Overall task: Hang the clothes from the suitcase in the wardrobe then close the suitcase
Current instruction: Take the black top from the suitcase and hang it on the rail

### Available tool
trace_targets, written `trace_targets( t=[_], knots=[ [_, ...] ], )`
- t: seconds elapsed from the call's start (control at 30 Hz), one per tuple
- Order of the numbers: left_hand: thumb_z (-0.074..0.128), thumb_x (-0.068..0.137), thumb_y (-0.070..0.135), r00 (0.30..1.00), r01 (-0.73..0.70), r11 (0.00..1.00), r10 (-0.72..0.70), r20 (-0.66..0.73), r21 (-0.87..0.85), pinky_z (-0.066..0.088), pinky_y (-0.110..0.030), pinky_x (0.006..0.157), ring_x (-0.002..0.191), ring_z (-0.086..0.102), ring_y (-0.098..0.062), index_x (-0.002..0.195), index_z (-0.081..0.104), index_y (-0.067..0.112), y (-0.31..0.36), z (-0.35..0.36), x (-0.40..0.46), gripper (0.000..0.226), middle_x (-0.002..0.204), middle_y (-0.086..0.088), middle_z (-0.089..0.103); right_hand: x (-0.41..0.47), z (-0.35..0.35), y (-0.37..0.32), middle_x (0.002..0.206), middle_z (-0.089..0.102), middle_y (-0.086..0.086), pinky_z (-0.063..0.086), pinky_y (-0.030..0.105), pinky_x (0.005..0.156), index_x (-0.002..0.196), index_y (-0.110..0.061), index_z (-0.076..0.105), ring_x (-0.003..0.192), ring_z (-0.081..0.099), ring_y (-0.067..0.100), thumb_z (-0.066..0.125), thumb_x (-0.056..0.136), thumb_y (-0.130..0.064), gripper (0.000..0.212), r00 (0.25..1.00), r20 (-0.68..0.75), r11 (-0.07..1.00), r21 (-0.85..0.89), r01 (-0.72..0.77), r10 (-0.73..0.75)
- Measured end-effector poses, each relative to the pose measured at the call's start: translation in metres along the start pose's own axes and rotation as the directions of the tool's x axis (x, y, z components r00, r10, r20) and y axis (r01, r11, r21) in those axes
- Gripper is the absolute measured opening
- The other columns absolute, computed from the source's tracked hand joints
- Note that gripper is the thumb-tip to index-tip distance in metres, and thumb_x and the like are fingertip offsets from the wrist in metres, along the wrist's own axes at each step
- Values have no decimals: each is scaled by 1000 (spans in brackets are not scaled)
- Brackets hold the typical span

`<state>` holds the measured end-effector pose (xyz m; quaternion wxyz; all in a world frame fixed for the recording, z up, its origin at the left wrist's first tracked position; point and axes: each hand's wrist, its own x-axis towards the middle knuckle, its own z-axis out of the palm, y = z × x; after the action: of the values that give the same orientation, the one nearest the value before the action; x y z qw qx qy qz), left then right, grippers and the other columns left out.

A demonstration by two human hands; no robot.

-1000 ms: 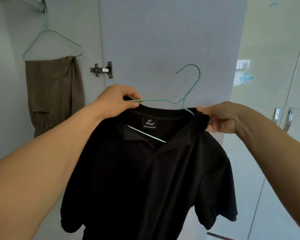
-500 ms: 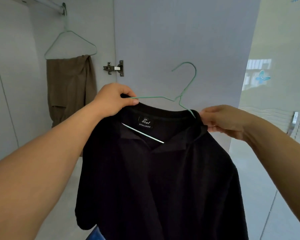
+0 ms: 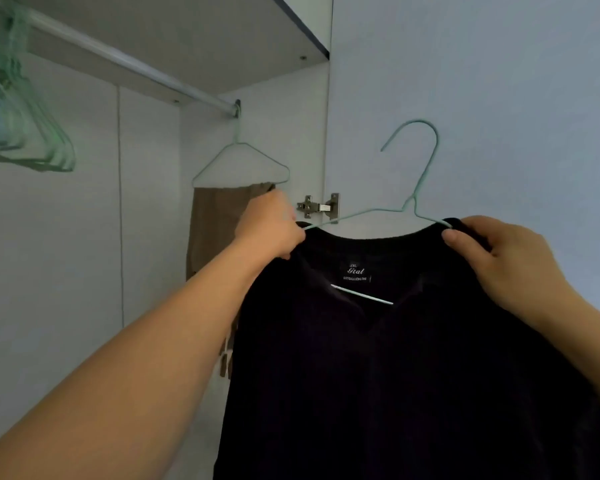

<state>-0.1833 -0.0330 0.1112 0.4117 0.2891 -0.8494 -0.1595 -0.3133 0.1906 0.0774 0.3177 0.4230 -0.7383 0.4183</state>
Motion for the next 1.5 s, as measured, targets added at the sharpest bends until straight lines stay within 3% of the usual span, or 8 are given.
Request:
trace_targets(
  t=[0.13,0.27,0.47,0.63,0.83,0.97,1.1,1.5],
  knots=[
    [62,76,-1,997,-15,841,-28,-71,-541,34,-16,37,48,49,-13,73,46,18,-2,-22,32,24,73,-3,52,45,25,-38,85,64,1,30,19,65,103,-15,66,79,53,16,51,95,-32,25,991,14,990,-44,134,-133],
    [65,79,7,992,-121,685,97,-75,-719,41,-22,47,52,54,-10,89,53,19,-13,-33,53,19,80,-2,58,72,63,-68,85,67,0,44,33,75,99,-20,66,82,59,20,48,92,-40,28,927,200,930,-129,345,-316],
    [64,88,33,955,-254,842,296,14,-476,49,-28,85,91,64,-10,101,64,31,-80,-45,89,13,97,6,68,113,95,-81,80,66,8,37,20,61,93,-10,69,78,58,23,53,94,-32,27,980,-32,980,29,196,-195],
    [58,93,21,908,-381,880,299,-292,-285,42,-19,80,94,59,-9,107,64,27,-103,-53,129,16,95,12,64,149,113,-94,80,65,16,38,22,60,88,-7,68,78,58,26,51,95,-34,33,980,-15,978,74,197,-196],
    [56,94,22,909,-242,918,101,-403,-314,50,-39,91,98,62,-20,106,64,23,-143,-67,174,14,102,2,66,172,132,-96,81,63,7,40,22,64,86,-7,61,76,57,18,46,95,-44,42,937,340,991,-76,114,-81],
    [53,96,22,891,-237,941,112,-439,-243,48,-36,91,101,60,-21,115,64,20,-154,-68,194,22,106,2,65,187,151,-108,74,58,13,38,32,62,84,4,58,72,54,25,47,96,-39,46,984,159,996,26,83,-86],
    [49,93,18,865,77,992,-14,-502,105,39,-42,96,116,49,-31,136,48,25,-142,-76,216,43,129,-11,50,215,172,-133,70,53,5,35,32,63,71,-7,54,77,53,29,45,97,-40,42,1000,-13,999,-27,26,-27],
    [57,83,5,931,64,927,-189,-313,-370,58,-44,77,86,63,-31,129,43,18,-155,-69,245,49,89,-3,54,254,228,-178,95,60,9,36,31,68,85,-15,53,93,58,30,44,98,-36,27,993,-94,996,-50,-70,65]
  ],
)
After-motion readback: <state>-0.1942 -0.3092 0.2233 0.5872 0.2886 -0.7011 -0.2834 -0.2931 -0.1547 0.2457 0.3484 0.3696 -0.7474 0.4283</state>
